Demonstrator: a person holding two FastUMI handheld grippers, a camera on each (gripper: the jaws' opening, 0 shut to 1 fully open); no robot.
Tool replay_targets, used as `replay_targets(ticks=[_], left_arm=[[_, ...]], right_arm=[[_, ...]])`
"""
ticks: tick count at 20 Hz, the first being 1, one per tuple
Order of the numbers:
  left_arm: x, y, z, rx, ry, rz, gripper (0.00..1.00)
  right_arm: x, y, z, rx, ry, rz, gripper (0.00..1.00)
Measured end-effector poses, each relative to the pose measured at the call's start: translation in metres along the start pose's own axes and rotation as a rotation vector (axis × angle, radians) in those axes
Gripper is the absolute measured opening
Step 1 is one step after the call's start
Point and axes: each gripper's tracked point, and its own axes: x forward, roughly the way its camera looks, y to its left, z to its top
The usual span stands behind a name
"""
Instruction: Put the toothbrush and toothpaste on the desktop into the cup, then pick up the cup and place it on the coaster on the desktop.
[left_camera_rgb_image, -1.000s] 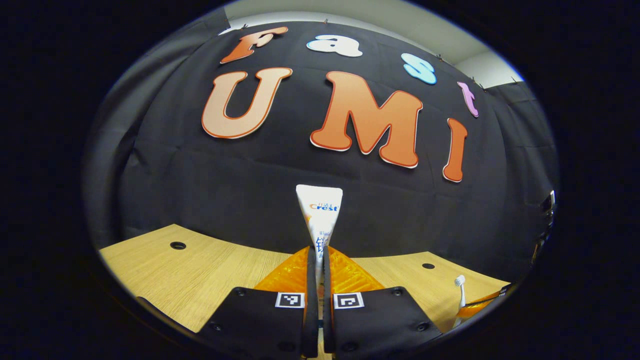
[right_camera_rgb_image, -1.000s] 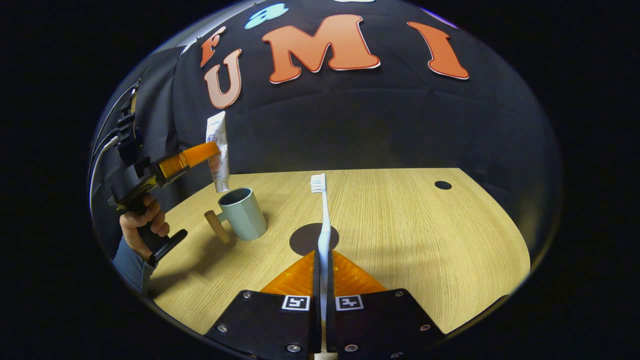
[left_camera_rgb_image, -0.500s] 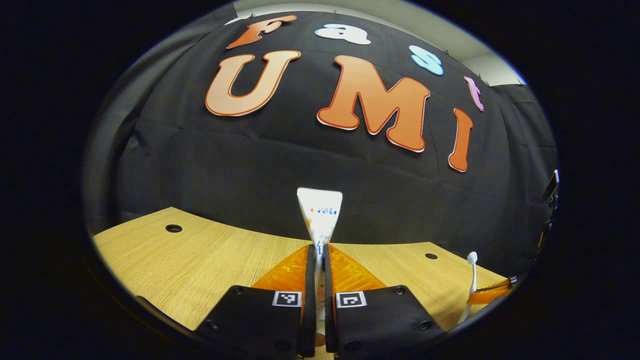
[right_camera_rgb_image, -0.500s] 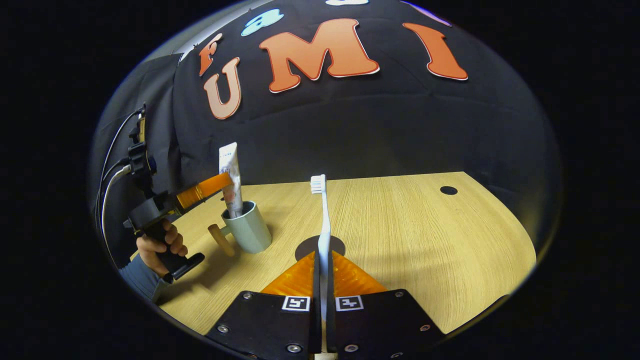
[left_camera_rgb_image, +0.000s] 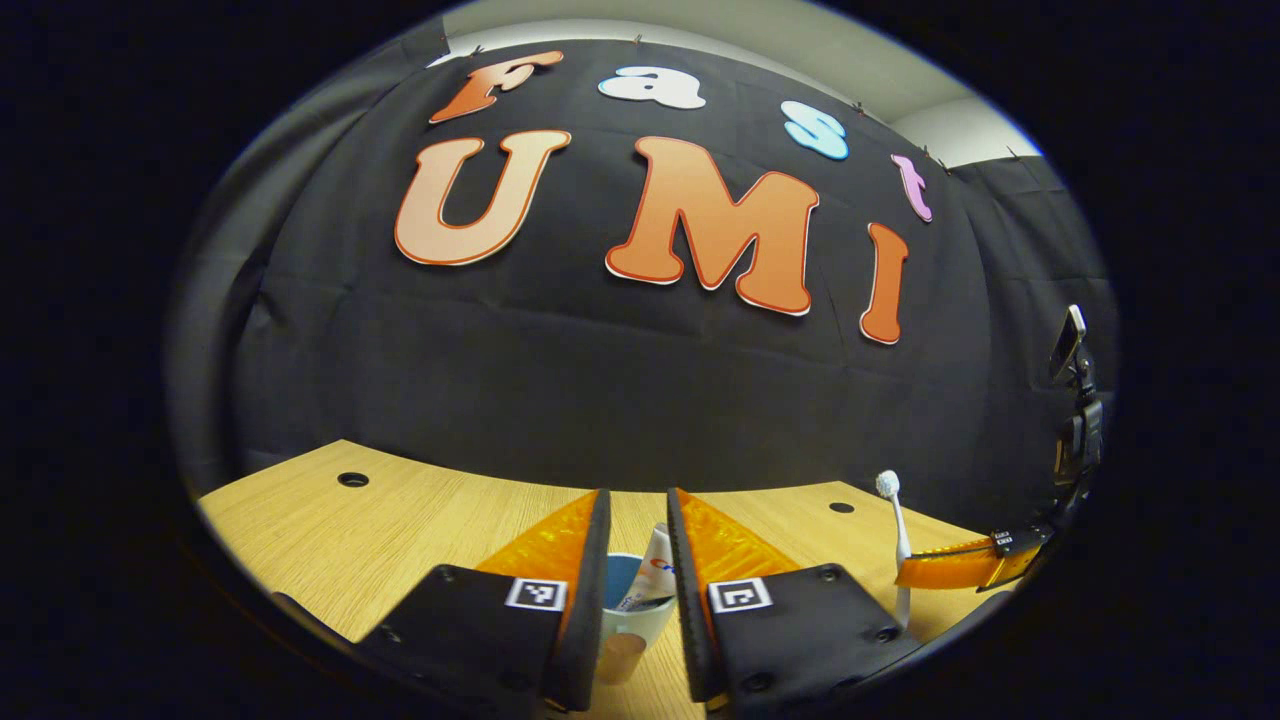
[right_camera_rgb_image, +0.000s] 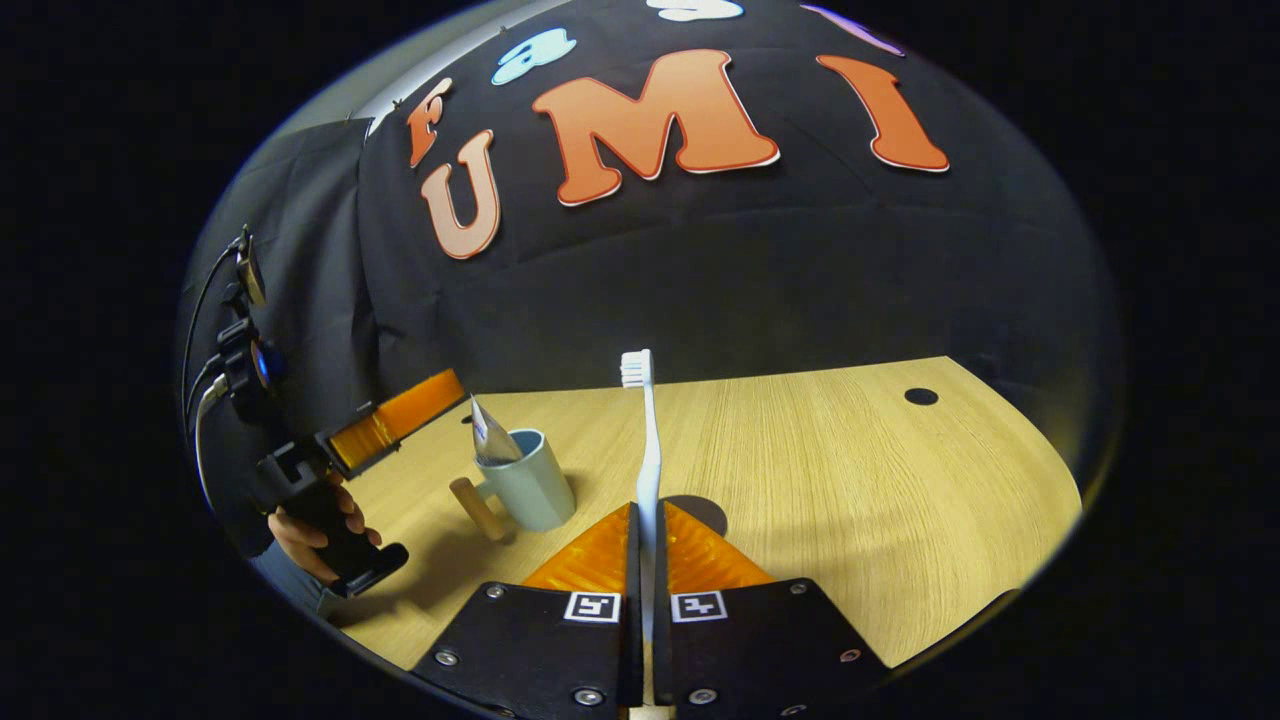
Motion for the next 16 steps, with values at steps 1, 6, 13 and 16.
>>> replay_targets(ticks=[1, 6, 13, 16], left_arm=[[-0.006, 0.0, 0.0, 0.01, 0.001, -0.003, 0.43], [-0.032, 0.011, 0.003, 0.066, 0.023, 0.009, 0.91], [-0.066, 0.03, 0.007, 0.092, -0.003, 0.037, 0.91], [-0.073, 0.036, 0.007, 0.1, -0.006, 0.044, 0.91]], right_arm=[[0.003, 0.005, 0.005, 0.002, -0.016, 0.007, 0.04], [0.016, 0.035, 0.041, 0.013, -0.124, 0.059, 0.04], [0.042, 0.058, 0.083, 0.038, -0.288, 0.121, 0.04], [0.055, 0.059, 0.096, 0.076, -0.335, 0.141, 0.04]])
